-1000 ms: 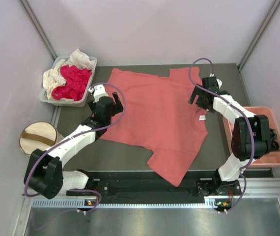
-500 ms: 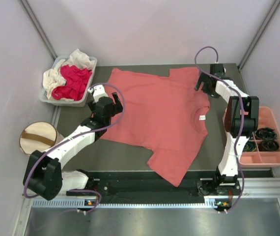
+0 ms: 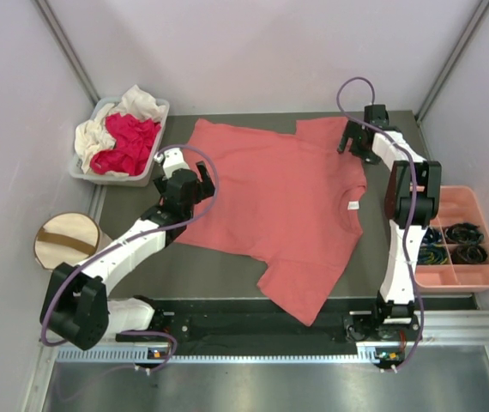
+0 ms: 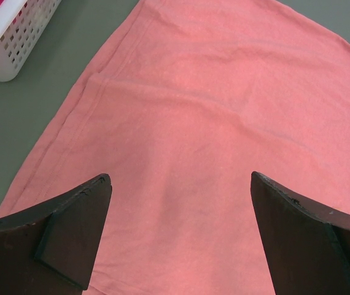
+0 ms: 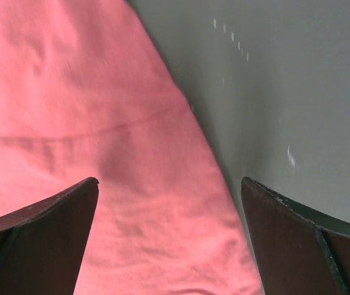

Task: Fold and stack the t-shirts
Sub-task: Grap the side of the flattened tshirt closest away from the robot with both arms

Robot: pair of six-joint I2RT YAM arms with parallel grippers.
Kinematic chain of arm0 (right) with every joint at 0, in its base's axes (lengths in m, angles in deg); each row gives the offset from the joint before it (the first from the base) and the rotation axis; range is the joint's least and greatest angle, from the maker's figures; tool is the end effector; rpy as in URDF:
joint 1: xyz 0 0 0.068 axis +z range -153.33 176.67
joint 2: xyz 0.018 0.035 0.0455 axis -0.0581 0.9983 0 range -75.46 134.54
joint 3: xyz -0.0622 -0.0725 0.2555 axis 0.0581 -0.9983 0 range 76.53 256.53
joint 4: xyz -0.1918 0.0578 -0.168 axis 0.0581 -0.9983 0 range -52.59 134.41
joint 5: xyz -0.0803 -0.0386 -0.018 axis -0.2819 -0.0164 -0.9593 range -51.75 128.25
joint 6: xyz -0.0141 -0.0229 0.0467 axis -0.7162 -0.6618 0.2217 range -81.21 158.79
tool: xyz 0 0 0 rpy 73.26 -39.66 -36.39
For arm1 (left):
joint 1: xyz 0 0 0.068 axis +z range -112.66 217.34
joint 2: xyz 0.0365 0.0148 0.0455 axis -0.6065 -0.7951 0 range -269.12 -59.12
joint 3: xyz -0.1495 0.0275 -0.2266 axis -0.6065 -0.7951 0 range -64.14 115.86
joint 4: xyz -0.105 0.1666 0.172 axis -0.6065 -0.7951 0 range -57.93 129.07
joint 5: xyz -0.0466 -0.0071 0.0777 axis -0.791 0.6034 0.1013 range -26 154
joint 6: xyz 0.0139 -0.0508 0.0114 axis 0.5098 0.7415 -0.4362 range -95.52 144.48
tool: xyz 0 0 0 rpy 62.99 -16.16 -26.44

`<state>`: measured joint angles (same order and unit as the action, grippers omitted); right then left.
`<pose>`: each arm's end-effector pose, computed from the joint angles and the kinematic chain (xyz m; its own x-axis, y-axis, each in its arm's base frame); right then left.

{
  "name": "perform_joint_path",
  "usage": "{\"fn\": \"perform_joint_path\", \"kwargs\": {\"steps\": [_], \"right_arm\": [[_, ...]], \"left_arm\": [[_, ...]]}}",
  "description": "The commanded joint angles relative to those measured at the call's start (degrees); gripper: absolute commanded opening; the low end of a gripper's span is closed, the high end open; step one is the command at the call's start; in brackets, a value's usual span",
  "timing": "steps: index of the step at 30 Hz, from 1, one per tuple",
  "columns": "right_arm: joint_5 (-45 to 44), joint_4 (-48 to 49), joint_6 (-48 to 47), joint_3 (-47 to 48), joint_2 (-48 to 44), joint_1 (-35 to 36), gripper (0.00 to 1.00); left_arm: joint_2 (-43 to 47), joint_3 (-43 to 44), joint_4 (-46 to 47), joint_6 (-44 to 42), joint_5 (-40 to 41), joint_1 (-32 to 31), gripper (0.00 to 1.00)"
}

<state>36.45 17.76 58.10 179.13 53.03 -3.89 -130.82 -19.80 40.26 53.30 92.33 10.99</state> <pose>0.4975 -0.0059 0.1802 -0.7396 0.3378 -0.5822 0.2897 0.9405 0.1776 0.2555 -0.1078 0.2584 -0.3505 -0.2999 -0.8872 -0.1828 0.9510 -0.2492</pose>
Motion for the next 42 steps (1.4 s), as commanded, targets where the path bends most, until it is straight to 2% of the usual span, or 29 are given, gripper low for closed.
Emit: {"fn": "perform_joint_path", "kwargs": {"steps": [1,5,8,14,15,17,20,21,25,32,37,42], "right_arm": [[1.2,-3.3,-1.2,8.2,3.6,-0.8,0.99],[1.5,-5.6,-1.8,12.5,6.5,-0.8,0.98],[1.5,-6.1,-2.1,14.1,7.3,-0.9,0.85],[3.7,-6.4,-1.9,14.8,8.3,-1.6,0.50],[3.7,-6.4,-1.9,14.8,8.3,-1.7,0.40],[3.7,-6.4,-2.0,14.9,8.4,-1.7,0.32],[3.5,-6.3,-1.9,15.3,8.8,-1.9,0.12],[3.3,-6.4,-1.9,15.4,8.9,-1.9,0.00],[2.1,-6.8,-1.6,17.2,9.8,-2.1,0.00],[-3.0,-9.4,-1.3,27.8,14.8,-2.7,0.00],[-5.0,-6.8,-1.5,31.8,16.3,-3.1,0.00],[-6.2,-1.5,-2.9,31.8,16.1,-3.1,0.00]], "left_arm": [[2.6,-0.6,-0.2,-0.3,0.1,-0.3,0.99],[3.3,-1.0,-0.4,-0.1,-0.1,-0.3,0.99],[3.8,-1.3,-0.7,0.3,-0.6,-0.3,0.99],[5.3,-2.2,-1.0,0.4,-1.2,-0.4,0.99],[5.3,-2.3,-0.9,0.4,-1.1,-0.4,0.99],[5.7,-2.6,-0.9,0.4,-1.1,-0.4,0.99],[6.0,-2.8,-2.8,0.5,-1.3,-0.4,0.99],[6.1,-2.8,-2.8,0.6,-1.3,-0.4,0.99],[6.5,-2.8,-3.1,0.7,-1.5,-0.4,0.99],[7.4,-2.7,-4.6,0.7,-0.7,-0.5,0.99],[8.1,-3.1,-5.5,1.2,-0.7,-0.5,0.99],[8.5,-4.0,-5.8,1.3,-0.2,-0.5,0.99]]}}
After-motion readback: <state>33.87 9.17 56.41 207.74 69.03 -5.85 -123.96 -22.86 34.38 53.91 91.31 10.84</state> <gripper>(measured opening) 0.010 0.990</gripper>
